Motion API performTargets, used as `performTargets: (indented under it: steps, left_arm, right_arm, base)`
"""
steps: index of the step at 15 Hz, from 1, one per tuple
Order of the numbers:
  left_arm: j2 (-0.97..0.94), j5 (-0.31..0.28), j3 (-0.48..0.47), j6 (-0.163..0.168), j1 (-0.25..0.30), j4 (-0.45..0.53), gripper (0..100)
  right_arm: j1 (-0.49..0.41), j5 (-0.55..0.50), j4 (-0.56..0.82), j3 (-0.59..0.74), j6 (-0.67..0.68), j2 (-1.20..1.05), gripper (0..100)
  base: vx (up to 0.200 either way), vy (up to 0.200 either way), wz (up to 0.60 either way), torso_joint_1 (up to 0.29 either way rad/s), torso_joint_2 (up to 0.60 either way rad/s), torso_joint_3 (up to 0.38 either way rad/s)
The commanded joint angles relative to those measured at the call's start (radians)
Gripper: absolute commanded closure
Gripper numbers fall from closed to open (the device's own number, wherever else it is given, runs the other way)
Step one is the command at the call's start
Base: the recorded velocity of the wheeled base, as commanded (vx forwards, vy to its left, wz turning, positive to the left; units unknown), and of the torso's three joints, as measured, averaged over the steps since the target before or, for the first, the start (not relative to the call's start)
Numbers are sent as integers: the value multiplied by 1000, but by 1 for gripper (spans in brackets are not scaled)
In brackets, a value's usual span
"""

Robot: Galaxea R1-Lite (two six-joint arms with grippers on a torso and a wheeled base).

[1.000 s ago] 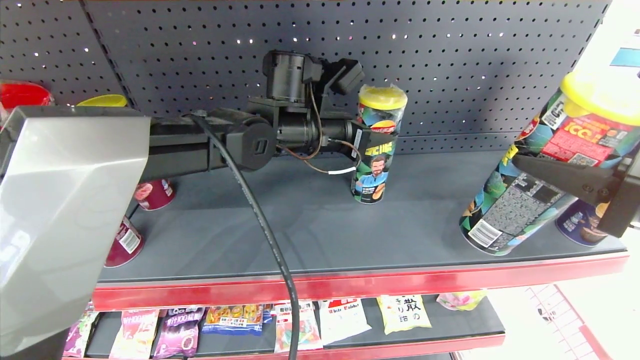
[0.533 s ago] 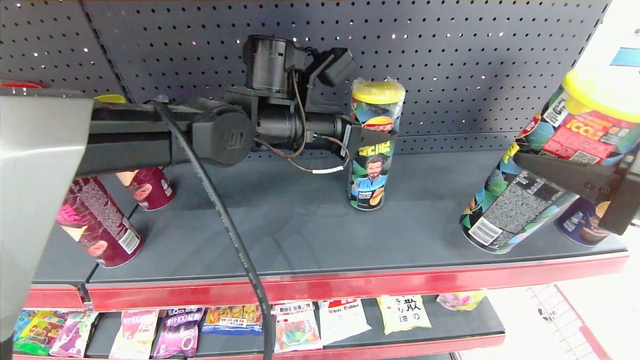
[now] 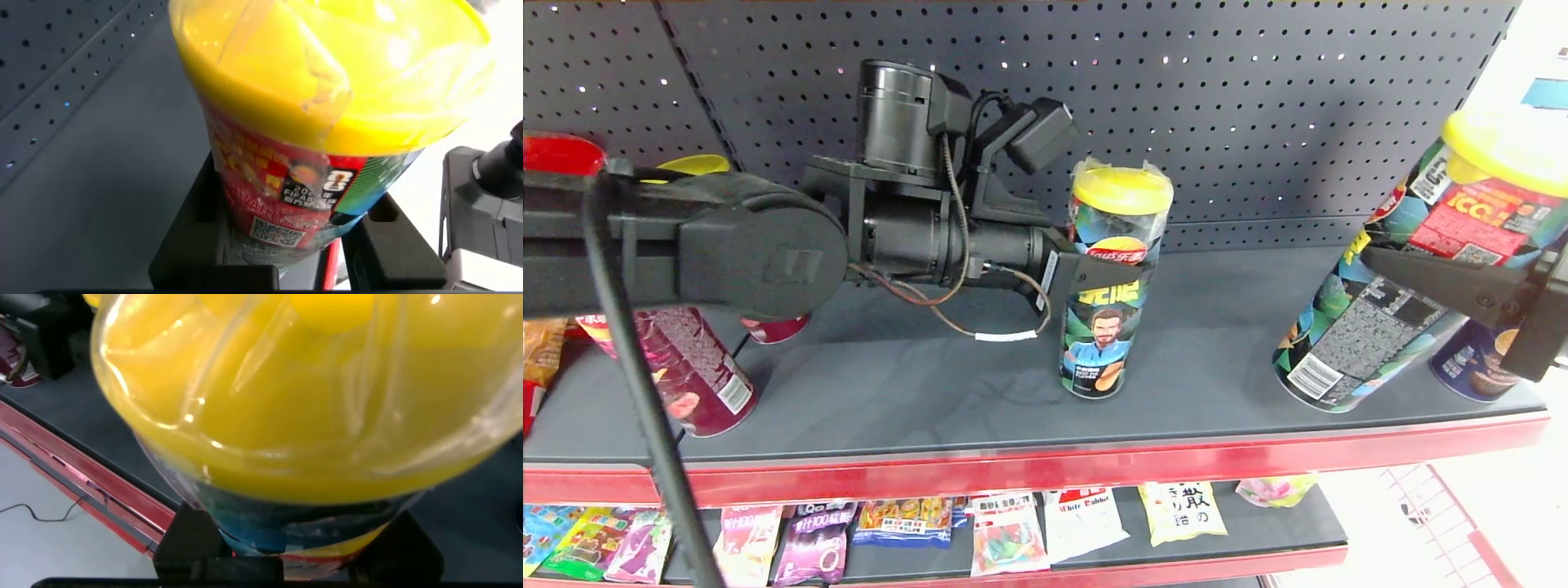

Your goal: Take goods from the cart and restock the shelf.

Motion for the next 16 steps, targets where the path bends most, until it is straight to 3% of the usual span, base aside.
performTargets:
  steps: [1,4,16]
  left_arm:
    - [-57,14,69,0,1,-46,100]
    - [-74,34,170,-7,0,-171,100]
    - [-150,40,330,-10,23,-211,100]
  right_arm:
    - [1,0,0,-2,0,4,100]
    - [1,0,0,-11,0,6,100]
    - [1,0,0,-15,0,12,100]
  base:
    - [0,0,0,0,0,0]
    - [0,0,0,0,0,0]
    - [0,0,0,0,0,0]
